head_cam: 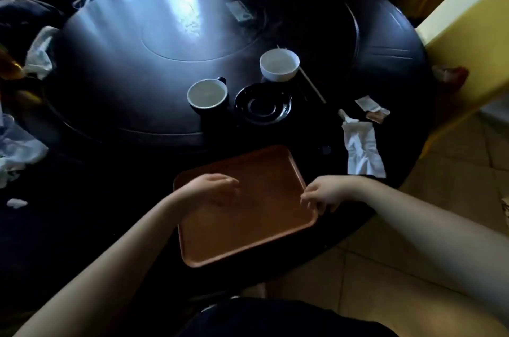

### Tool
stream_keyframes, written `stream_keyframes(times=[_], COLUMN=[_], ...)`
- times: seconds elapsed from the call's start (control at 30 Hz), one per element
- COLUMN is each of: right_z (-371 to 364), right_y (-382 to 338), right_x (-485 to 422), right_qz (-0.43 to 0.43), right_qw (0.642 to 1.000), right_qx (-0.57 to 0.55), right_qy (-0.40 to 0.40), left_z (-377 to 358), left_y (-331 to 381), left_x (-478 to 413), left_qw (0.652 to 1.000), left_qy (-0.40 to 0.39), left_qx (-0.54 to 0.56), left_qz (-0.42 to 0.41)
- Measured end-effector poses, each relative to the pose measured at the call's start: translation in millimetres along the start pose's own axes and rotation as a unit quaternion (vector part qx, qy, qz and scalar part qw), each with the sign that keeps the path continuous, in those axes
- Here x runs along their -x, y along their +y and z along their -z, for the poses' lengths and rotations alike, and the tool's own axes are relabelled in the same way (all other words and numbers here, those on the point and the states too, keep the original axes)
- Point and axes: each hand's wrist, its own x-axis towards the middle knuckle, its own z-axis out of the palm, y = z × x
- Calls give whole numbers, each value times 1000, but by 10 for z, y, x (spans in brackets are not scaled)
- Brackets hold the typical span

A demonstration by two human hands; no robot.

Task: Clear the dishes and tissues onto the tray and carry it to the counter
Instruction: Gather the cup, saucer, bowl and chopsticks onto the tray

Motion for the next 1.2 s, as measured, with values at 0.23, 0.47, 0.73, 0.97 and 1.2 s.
stream_keyframes(times=[0.23, 0.47, 0.73, 0.97, 1.2], right_z=[740, 1105, 1243, 1376, 1376], right_y=[-393, -712, -691, -646, -545], right_x=[-424, -899, -1255, -1338, -1380], right_qz=[-11, -23, -29, -34, 1], right_qw=[990, 928, 873, 889, 892], right_qx=[-45, -235, -353, -315, -313], right_qy=[132, 289, 335, 330, 327], left_z=[637, 885, 905, 916, 916], left_y=[653, 999, 1014, 1050, 1075], left_x=[-388, -851, -1100, -1181, -1237], left_qw=[986, 969, 960, 953, 950], left_qy=[149, 191, 214, 232, 267], left_qx=[69, 152, 181, 193, 163], left_qz=[-33, -38, -17, -10, -11])
